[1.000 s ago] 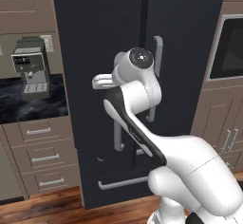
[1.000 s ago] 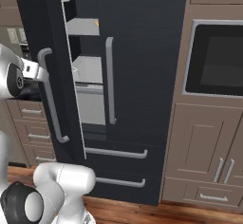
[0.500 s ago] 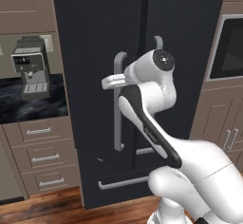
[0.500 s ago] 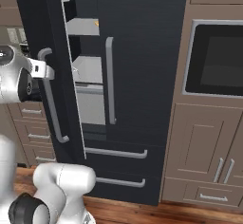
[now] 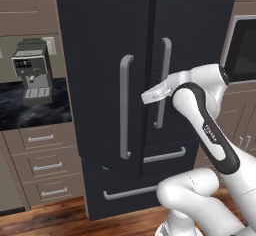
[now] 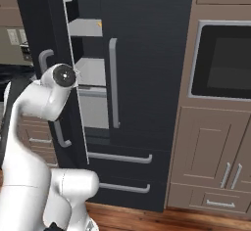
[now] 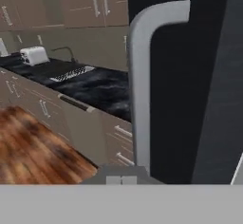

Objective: Retrieve the steak from the fridge and place it on the saucepan with marinade on the stove.

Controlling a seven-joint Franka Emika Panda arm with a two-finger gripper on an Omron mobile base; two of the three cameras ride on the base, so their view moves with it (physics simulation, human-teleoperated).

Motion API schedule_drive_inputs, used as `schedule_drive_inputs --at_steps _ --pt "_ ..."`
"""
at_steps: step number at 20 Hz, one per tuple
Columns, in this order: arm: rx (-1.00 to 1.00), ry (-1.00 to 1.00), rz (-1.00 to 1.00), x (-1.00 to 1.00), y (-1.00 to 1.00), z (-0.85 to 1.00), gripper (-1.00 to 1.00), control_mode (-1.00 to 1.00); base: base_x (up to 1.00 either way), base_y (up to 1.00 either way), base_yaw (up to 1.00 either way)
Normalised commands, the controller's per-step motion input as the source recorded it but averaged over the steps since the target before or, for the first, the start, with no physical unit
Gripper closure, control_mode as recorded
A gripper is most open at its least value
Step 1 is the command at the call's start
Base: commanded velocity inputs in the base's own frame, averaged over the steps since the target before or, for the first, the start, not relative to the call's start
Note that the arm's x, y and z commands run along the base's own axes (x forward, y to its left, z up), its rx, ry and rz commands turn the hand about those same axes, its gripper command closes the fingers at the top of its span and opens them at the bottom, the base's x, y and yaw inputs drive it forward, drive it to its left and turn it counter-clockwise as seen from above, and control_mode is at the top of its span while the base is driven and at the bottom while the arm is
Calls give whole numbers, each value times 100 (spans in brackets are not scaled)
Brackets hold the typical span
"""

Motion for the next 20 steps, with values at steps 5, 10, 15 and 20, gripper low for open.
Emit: schedule_drive_inputs --at_steps 5,10,15,20 --pt "3 -8 40 -9 -55 -2 100 -100 0 0 0" --pt "5 -8 23 0 -35 0 100 -100 0 0 0" --pt "2 -4 14 1 -23 0 100 -100 0 0 0" --pt "1 -3 16 0 -16 -1 100 -100 0 0 0"
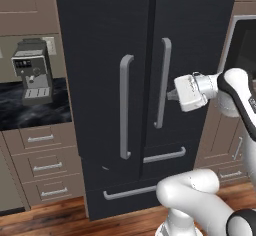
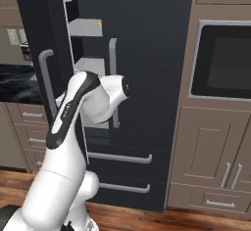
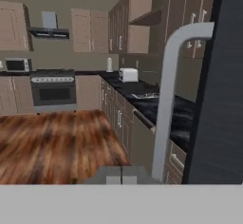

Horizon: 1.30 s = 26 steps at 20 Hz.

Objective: Retrieve the steak from the fridge and place it on the saucepan with marinade on the stove.

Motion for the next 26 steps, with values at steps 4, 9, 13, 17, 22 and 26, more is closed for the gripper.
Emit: schedule_drive_inputs --at_steps 4,9,13,17,22,26 --pt "0 -2 11 3 -5 -1 100 -100 0 0 0" --pt "5 0 7 40 -26 1 -100 -100 0 0 0" --pt "11 0 7 43 -30 4 -100 -100 0 0 0" --pt "11 0 9 34 -28 2 -100 -100 0 0 0" --pt "4 0 7 44 -9 1 -100 -100 0 0 0" --pt "0 0 4 61 0 0 -100 -100 0 0 0"
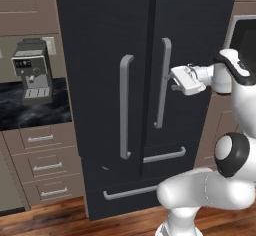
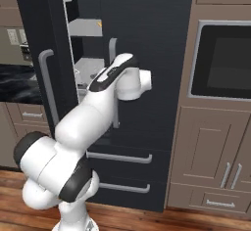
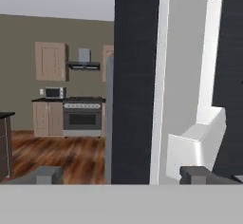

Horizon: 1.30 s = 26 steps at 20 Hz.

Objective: Retrieve the steak from the fridge and place it on the saucepan with marinade on the stove.

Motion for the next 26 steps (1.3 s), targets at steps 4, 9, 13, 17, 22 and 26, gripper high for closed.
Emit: schedule_drive_inputs --at_steps 4,9,13,17,22,26 --pt "3 0 3 60 0 0 -100 -100 0 0 0" --pt "1 0 0 57 5 0 -100 -100 0 0 0" --pt "0 0 0 57 18 -2 -100 -100 0 0 0" --pt "0 0 2 27 39 -17 -100 -100 0 0 0" --pt "0 0 9 4 64 -23 -100 -100 0 0 0" --pt "0 0 10 0 71 -20 -100 -100 0 0 0"
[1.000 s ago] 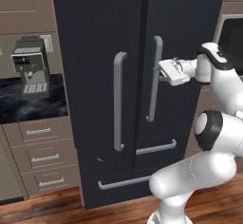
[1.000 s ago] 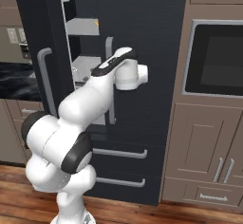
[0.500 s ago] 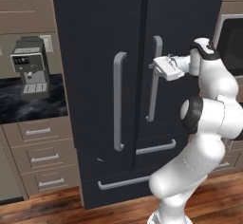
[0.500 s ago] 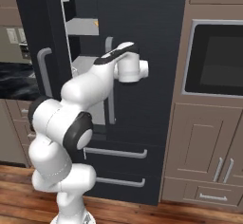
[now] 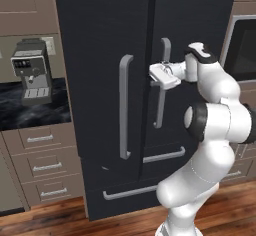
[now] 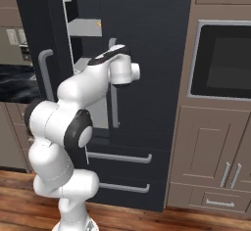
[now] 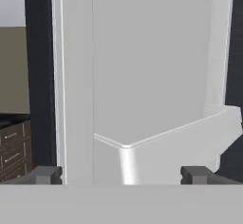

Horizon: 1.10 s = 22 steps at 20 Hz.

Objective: Retrieve the steak from the fridge and place it on the saucepan with marinade on the stove.

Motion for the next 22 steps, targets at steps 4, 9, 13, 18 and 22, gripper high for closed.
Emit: schedule_drive_inputs --at_steps 4,9,13,18,22 --pt "0 0 9 -1 68 -16 -100 -100 0 0 0" --pt "0 0 6 -5 67 -14 -100 -100 0 0 0" --pt "0 -1 3 -42 92 -19 -100 -100 0 0 0" --pt "0 0 0 -40 100 -27 -100 -100 0 0 0" --pt "0 0 0 -32 100 -29 -100 -100 0 0 0"
